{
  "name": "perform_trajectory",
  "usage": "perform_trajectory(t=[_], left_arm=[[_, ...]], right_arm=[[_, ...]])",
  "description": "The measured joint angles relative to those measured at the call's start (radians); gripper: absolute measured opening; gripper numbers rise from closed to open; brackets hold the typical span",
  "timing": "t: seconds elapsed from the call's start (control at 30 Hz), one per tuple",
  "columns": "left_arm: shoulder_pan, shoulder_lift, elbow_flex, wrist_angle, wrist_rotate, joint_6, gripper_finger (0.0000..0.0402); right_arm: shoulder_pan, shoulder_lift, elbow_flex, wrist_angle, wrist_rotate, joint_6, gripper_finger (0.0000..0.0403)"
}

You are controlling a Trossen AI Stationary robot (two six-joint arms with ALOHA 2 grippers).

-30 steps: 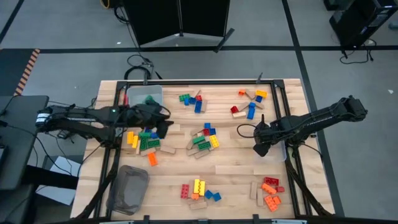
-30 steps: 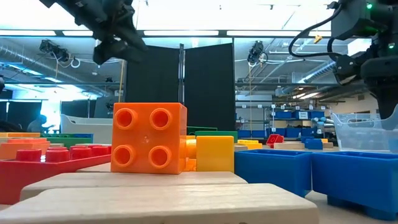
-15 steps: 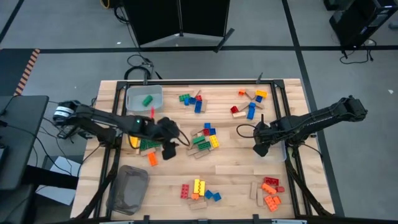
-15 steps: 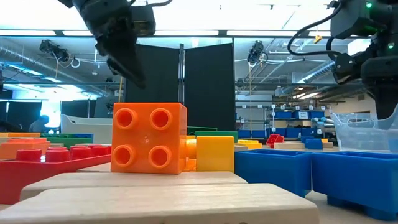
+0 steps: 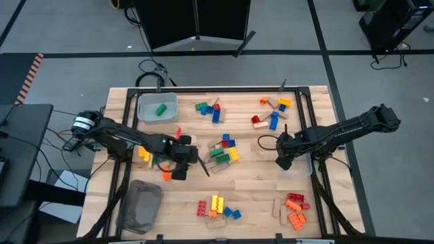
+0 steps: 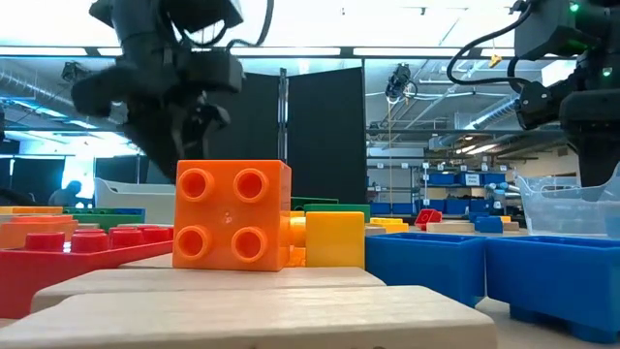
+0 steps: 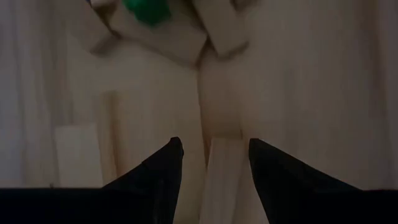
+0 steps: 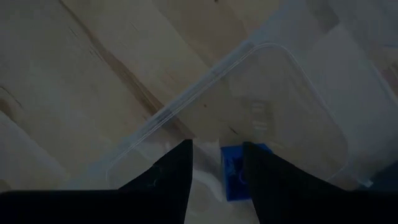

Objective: Sort blocks by size
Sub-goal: Put the brown block into the black bin

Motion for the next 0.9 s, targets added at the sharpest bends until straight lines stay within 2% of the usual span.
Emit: perform_trajectory(t=[0.63,0.9], left_arm=[[0.005,0.119,0.003,-0.072,0.006,0.080,0.0193],[0.005,0.183,0.004,-0.079,0.019,0.069,0.0192]], right_arm=[[0.000,0.000,0.000,0.052,0.007,0.004,0.0154],[0.000,0.000,0.000,0.056,0.007,0.008,0.0154]])
